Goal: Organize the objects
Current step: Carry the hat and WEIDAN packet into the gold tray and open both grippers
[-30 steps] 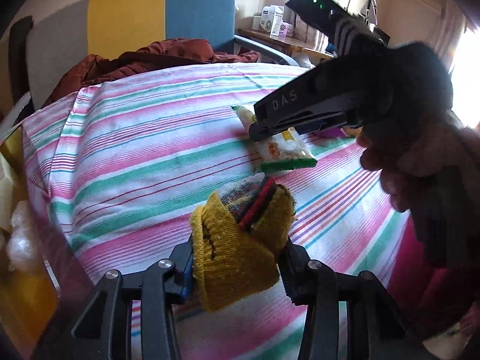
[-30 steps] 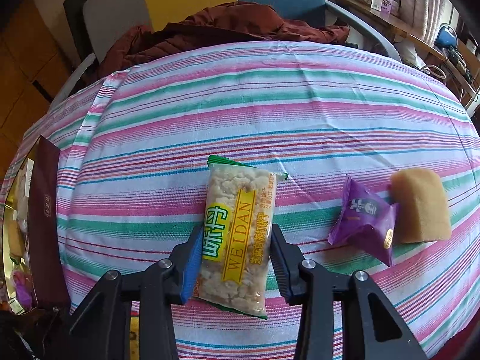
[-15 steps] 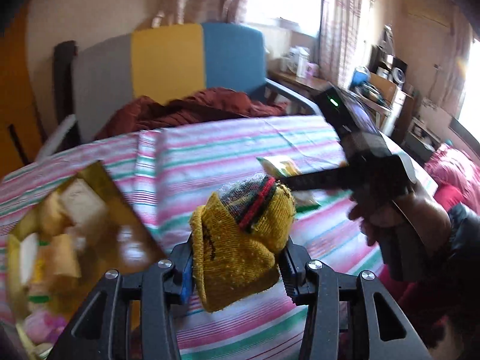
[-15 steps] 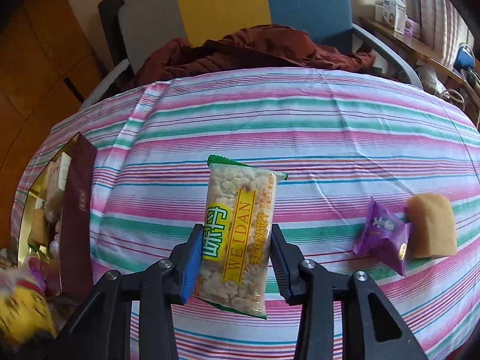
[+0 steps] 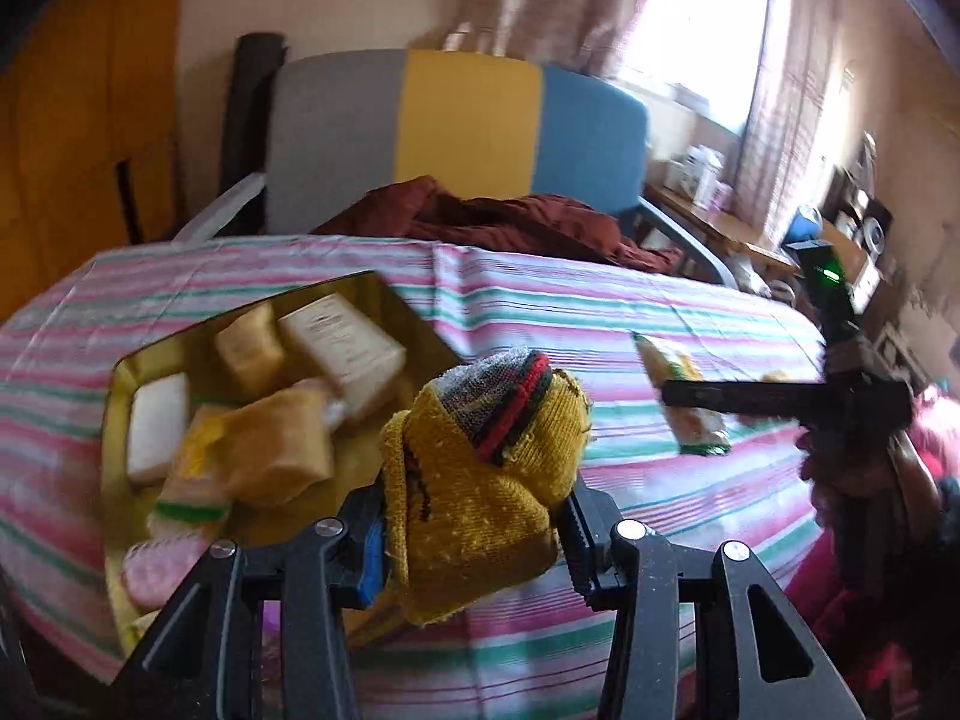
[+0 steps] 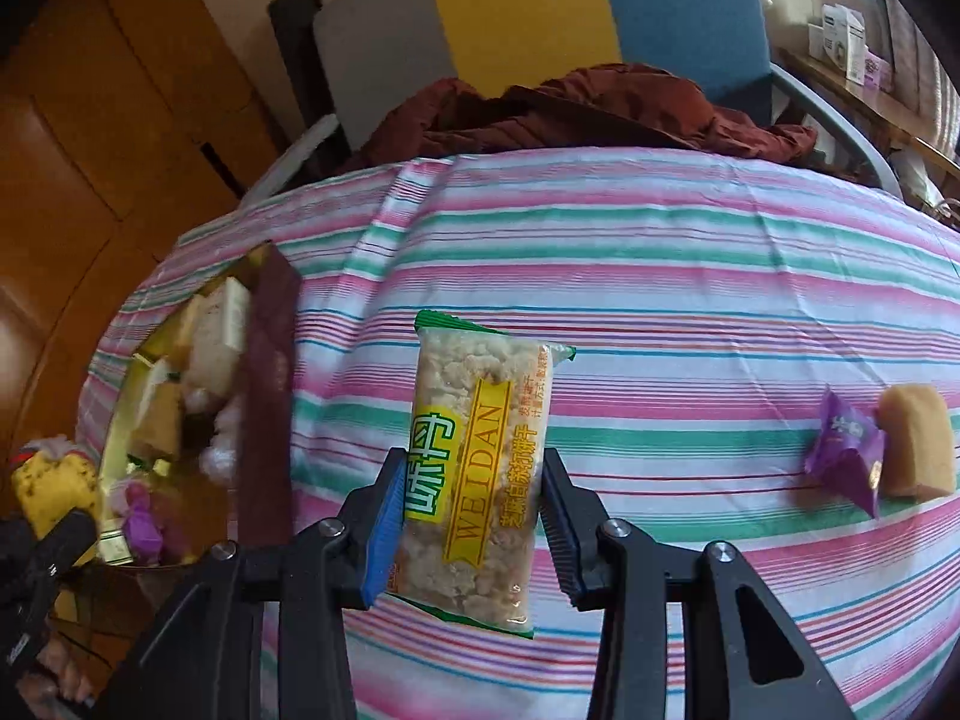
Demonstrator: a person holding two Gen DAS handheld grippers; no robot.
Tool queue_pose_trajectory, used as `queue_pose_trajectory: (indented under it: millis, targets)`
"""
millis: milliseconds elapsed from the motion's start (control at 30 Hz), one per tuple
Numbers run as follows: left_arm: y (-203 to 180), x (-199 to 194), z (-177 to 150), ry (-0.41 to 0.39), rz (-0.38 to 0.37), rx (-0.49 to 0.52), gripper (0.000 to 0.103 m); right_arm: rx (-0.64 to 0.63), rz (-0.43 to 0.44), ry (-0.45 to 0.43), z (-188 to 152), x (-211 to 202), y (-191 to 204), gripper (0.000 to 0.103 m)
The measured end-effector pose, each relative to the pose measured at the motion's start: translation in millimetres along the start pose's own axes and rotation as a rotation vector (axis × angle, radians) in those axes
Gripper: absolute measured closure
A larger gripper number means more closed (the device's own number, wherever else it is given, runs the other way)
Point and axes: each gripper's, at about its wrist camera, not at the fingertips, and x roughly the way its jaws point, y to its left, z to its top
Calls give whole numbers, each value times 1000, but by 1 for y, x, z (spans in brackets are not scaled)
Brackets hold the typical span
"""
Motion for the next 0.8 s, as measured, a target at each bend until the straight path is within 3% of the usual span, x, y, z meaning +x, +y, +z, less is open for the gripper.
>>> queue_pose_trajectory:
  millis: [267,467,800]
  targets:
    - [100,-50,4,-91,64,-237,56,-131,161,-53,0,-20,92,61]
    - [152,-72,-9,-116,138,-343,56,-236,249,-18,-7,-3,157,61]
    - [158,-60,-9,-96,112,-351,56,-401,288,38,-21,24,218,60]
